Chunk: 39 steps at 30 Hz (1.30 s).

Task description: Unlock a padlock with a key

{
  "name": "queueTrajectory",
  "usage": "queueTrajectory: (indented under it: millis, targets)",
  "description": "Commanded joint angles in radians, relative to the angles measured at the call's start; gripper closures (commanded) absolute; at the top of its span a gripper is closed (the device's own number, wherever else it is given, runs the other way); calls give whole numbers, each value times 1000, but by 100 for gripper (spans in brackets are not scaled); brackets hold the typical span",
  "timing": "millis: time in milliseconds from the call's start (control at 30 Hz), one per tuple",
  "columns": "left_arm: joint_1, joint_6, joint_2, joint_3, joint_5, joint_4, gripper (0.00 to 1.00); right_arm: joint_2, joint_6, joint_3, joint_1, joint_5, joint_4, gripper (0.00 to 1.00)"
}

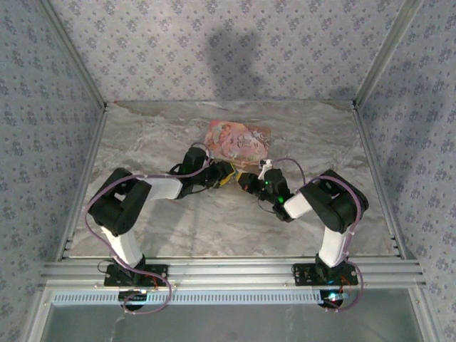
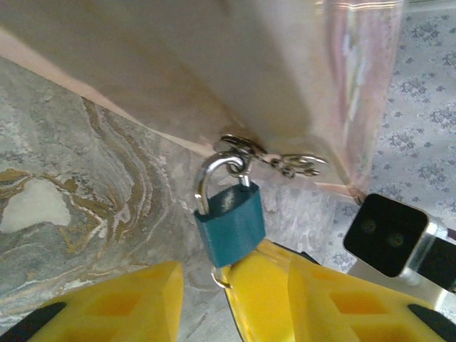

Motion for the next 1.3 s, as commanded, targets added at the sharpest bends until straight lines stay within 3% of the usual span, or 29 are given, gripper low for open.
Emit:
queueTrajectory:
  millis: [0,333,500,700,1167,1267]
  targets:
    - [-9,-13,27,21,-15,21,60,-32,41,22,8,-20,-26,100]
    - [-14,-65,82,36,-55,101,65,-46,66,37,11,-25,-62,100]
    - [-15,-83,78,22,-78,148,57,-41,69,43,11,-26,-74,100]
    - [-20,-88,74,18,-98,160,57,-39,69,50,11,-27,-75,100]
    - [-27,-116,131,35,-108,189,84,-33,85,68,11,-33,-67,100]
    - [-28,-114,129,34,-113,188,91,-36,85,66,11,-33,-62,96]
